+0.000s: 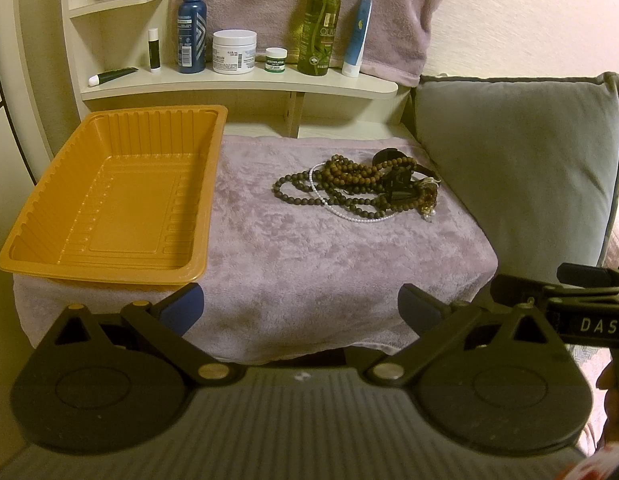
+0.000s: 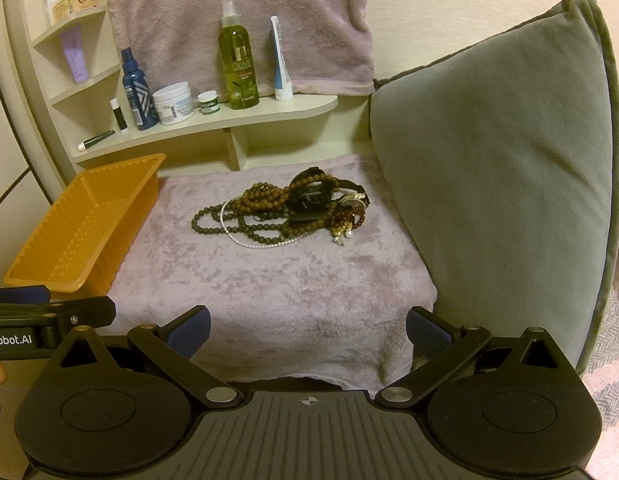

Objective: Organize jewelry

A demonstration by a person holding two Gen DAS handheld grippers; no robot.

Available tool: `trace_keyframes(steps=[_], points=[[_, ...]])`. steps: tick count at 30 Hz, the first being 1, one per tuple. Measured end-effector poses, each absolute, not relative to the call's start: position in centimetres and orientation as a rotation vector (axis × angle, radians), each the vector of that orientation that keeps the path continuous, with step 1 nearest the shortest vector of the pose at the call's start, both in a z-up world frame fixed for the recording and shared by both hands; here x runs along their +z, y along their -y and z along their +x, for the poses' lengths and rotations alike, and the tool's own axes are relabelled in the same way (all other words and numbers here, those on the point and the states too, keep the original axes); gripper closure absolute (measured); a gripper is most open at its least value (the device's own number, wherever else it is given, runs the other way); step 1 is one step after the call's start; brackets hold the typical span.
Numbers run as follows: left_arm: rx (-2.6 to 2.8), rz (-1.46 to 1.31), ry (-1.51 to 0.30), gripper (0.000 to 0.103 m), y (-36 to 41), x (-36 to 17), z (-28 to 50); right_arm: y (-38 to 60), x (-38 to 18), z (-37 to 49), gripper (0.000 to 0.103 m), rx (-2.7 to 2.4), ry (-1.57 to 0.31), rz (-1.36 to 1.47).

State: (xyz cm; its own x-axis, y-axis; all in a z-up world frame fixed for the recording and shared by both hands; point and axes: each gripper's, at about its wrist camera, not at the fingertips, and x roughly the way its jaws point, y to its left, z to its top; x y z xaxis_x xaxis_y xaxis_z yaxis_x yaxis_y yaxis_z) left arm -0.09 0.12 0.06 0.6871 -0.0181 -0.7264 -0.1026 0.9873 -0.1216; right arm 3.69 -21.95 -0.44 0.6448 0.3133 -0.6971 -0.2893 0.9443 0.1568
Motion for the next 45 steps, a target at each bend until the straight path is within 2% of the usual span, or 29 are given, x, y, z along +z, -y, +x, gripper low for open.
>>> trace_keyframes(steps=[45], points=[[0.070, -0.181, -0.792, 0.001, -0.66, 0.57, -0.16, 22.22, 0.07, 3.72, 0.000, 0.343, -0.772, 0.054]])
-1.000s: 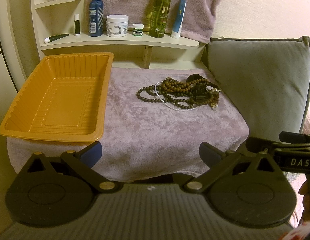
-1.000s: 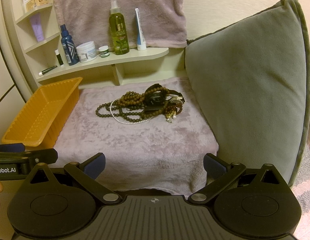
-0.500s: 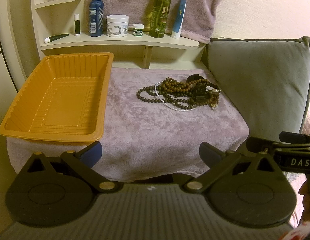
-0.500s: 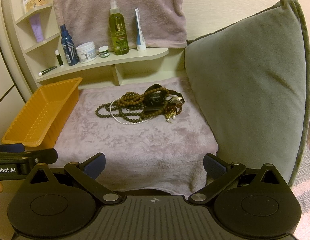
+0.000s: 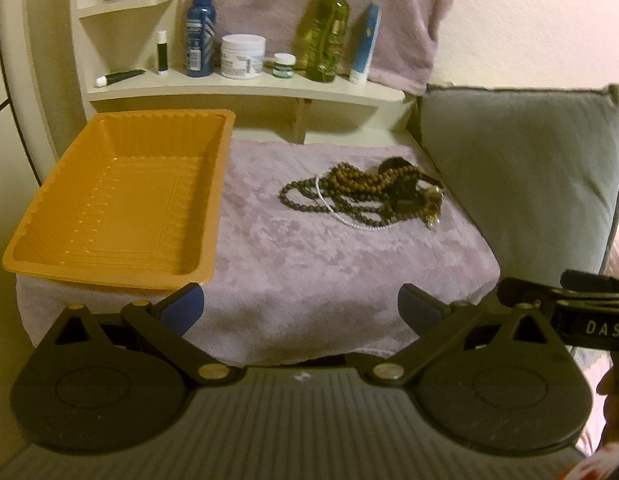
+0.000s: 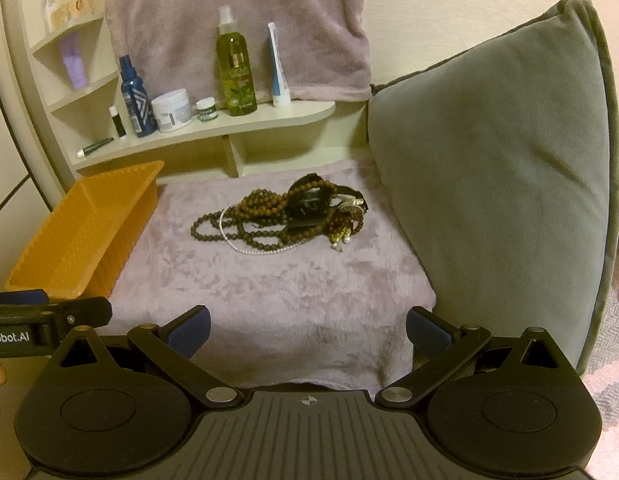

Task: Organize jewelry
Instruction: 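Move the left tool to the orange tray and grasp its rim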

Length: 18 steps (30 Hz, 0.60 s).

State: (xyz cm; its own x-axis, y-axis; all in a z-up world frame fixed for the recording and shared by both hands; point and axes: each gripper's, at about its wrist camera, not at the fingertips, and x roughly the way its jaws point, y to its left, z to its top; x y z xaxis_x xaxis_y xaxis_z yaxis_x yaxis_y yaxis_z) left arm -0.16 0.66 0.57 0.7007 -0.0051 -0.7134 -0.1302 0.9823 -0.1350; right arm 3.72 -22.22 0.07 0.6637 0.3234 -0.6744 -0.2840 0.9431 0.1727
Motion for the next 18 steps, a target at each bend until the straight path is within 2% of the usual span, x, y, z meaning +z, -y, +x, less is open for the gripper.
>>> trace_keyframes(steps=[11, 18], points=[[0.117, -0.263, -0.705, 0.002, -6.7, 2.3, -0.8, 20.5, 0.1, 4.2, 0.000, 0.425, -0.694, 0.105], [0.208, -0.261, -0.632, 0.003, -13.3, 2.4, -2.1, 18.1, 0.2, 4.8, 0.000, 0.477, -0.651, 0.084]])
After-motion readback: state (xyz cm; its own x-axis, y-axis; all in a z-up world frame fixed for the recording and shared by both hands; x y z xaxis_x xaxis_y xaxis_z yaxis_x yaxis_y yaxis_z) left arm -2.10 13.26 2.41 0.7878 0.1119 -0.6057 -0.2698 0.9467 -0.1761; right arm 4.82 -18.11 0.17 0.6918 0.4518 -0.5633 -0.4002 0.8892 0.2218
